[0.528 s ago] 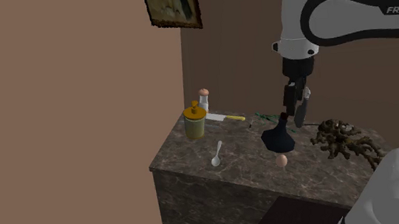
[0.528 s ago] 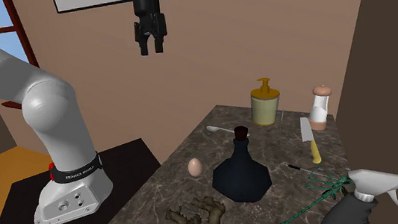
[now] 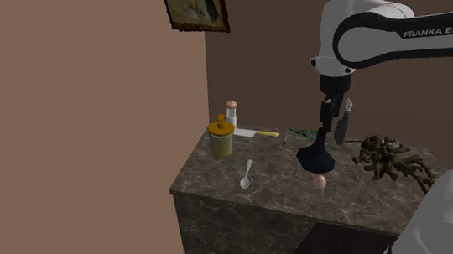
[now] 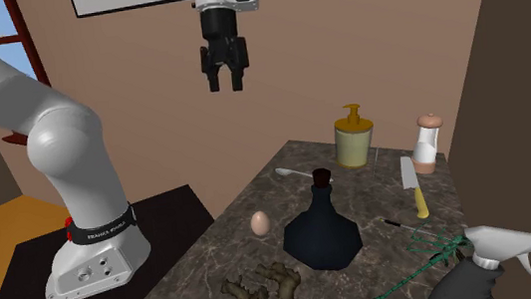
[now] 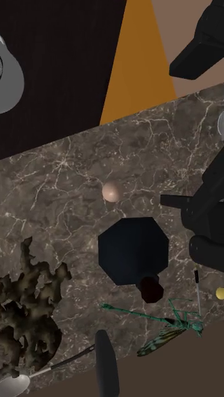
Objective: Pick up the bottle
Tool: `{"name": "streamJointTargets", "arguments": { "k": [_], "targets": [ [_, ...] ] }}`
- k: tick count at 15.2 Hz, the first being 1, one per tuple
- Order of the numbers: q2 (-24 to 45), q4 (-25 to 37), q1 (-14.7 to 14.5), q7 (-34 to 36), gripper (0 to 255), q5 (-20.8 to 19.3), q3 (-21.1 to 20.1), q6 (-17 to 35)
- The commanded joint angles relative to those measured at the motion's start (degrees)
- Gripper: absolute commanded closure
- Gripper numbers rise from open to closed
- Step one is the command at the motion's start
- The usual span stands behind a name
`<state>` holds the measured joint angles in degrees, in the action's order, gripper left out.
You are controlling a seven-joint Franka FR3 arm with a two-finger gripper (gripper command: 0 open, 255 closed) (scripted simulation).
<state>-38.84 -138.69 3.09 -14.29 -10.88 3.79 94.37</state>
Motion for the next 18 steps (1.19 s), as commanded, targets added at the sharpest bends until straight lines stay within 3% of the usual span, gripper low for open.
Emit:
{"name": "streamJointTargets", "arguments": {
  "k": [1, 11, 18],
  "targets": [
    [1.68, -0.78, 0.94, -1.98, 0, -1.38, 2.32, 3.37],
    [15.35, 0.06, 4.24, -11.24, 0, -4.60, 13.21, 20.10],
    [28.83, 5.27, 5.21, -19.67, 0, -1.27, 20.16, 30.52]
  ]
}}
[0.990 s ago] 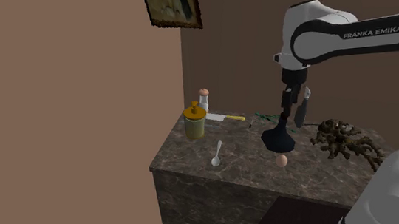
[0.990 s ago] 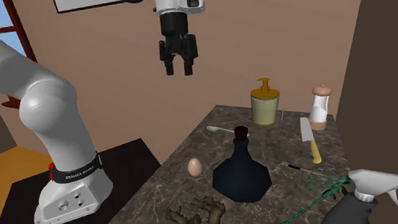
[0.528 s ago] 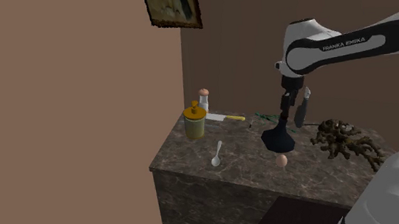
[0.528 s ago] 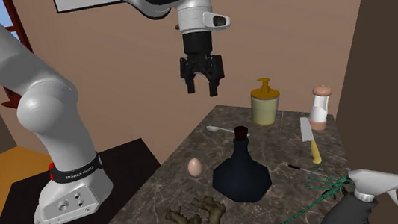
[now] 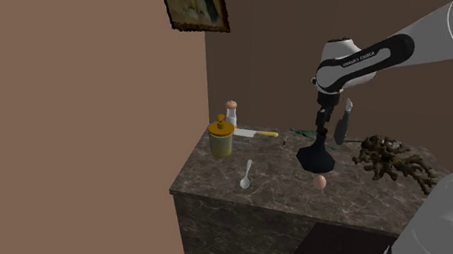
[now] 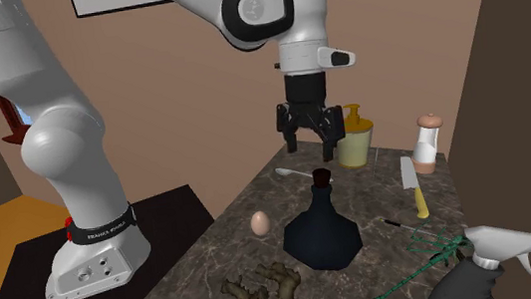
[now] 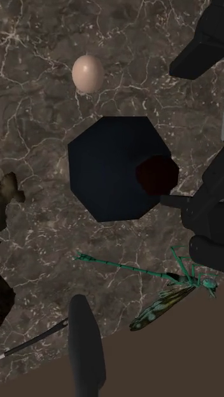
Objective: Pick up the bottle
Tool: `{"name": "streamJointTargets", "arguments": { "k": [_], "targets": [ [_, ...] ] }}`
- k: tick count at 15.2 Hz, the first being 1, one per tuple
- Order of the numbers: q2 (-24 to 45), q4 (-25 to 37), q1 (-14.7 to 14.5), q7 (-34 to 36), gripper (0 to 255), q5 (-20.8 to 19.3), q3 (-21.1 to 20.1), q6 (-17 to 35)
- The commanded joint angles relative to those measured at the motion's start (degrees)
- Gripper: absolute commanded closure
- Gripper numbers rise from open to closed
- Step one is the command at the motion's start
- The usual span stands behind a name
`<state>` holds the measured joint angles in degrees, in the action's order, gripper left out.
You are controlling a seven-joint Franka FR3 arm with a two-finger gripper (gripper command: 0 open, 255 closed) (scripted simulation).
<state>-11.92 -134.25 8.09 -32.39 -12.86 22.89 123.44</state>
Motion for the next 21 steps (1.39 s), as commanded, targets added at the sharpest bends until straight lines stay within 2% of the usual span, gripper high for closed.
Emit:
{"name": "streamJointTargets", "arguments": {
  "k": [1, 11, 12, 21],
  "targets": [
    [4.05, 1.87, 0.36, -3.03, 0, 1.75, 1.89, 2.73],
    [8.90, -0.24, 0.56, -4.41, 0, 3.52, 2.74, 9.58],
    [8.81, -0.33, 0.54, -4.31, 255, 3.47, 2.71, 9.59],
    [8.90, -0.24, 0.56, -4.41, 255, 3.53, 2.74, 9.58]
  ]
}}
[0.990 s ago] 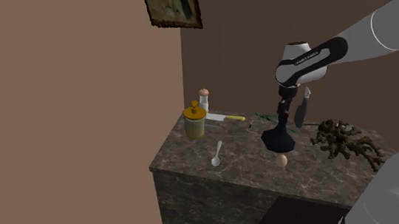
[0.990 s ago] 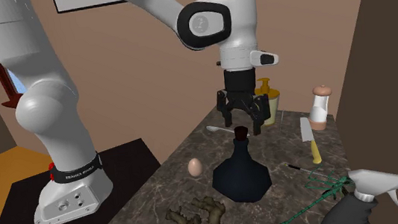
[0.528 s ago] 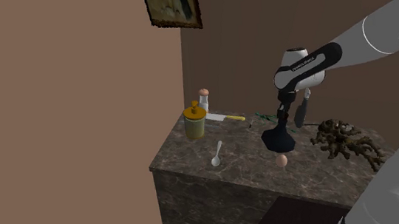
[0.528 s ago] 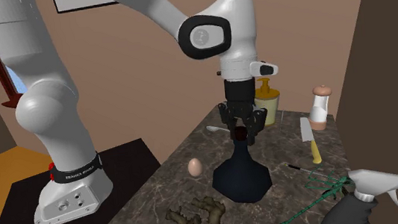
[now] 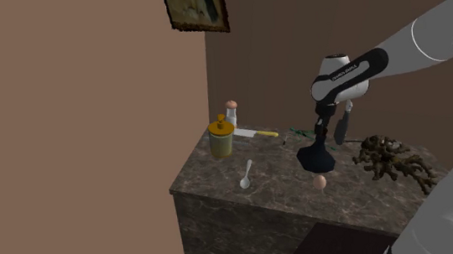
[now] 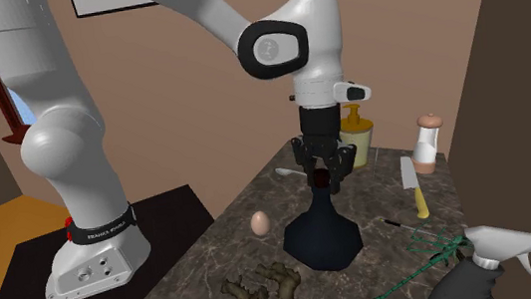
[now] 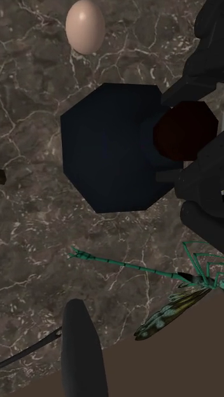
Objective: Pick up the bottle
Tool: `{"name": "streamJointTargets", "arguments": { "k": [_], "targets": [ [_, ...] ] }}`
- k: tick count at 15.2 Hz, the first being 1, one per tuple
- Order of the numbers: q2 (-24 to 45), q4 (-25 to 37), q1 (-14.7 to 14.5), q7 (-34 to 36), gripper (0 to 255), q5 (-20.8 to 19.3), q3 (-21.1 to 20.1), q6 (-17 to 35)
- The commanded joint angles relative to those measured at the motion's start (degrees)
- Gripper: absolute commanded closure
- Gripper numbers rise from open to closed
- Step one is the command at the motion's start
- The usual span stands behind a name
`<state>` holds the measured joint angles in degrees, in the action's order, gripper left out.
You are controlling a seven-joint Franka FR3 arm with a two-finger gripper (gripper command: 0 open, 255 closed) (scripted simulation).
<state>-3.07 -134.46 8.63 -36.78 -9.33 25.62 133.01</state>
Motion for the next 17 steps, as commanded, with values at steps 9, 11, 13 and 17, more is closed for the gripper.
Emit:
{"name": "streamJointTargets", "arguments": {
  "k": [9, 11, 13, 17],
  "targets": [
    [-4.16, 3.29, -0.06, 0.54, 255, -1.27, -0.54, -7.29],
    [-4.94, 4.16, -0.08, 0.59, 255, -1.44, -0.69, -8.90],
    [-5.66, 5.07, -0.10, 0.63, 255, -1.58, -0.84, -10.50],
    [-6.38, 6.11, -0.13, 0.65, 255, -1.71, -1.01, -12.22]
  ]
}}
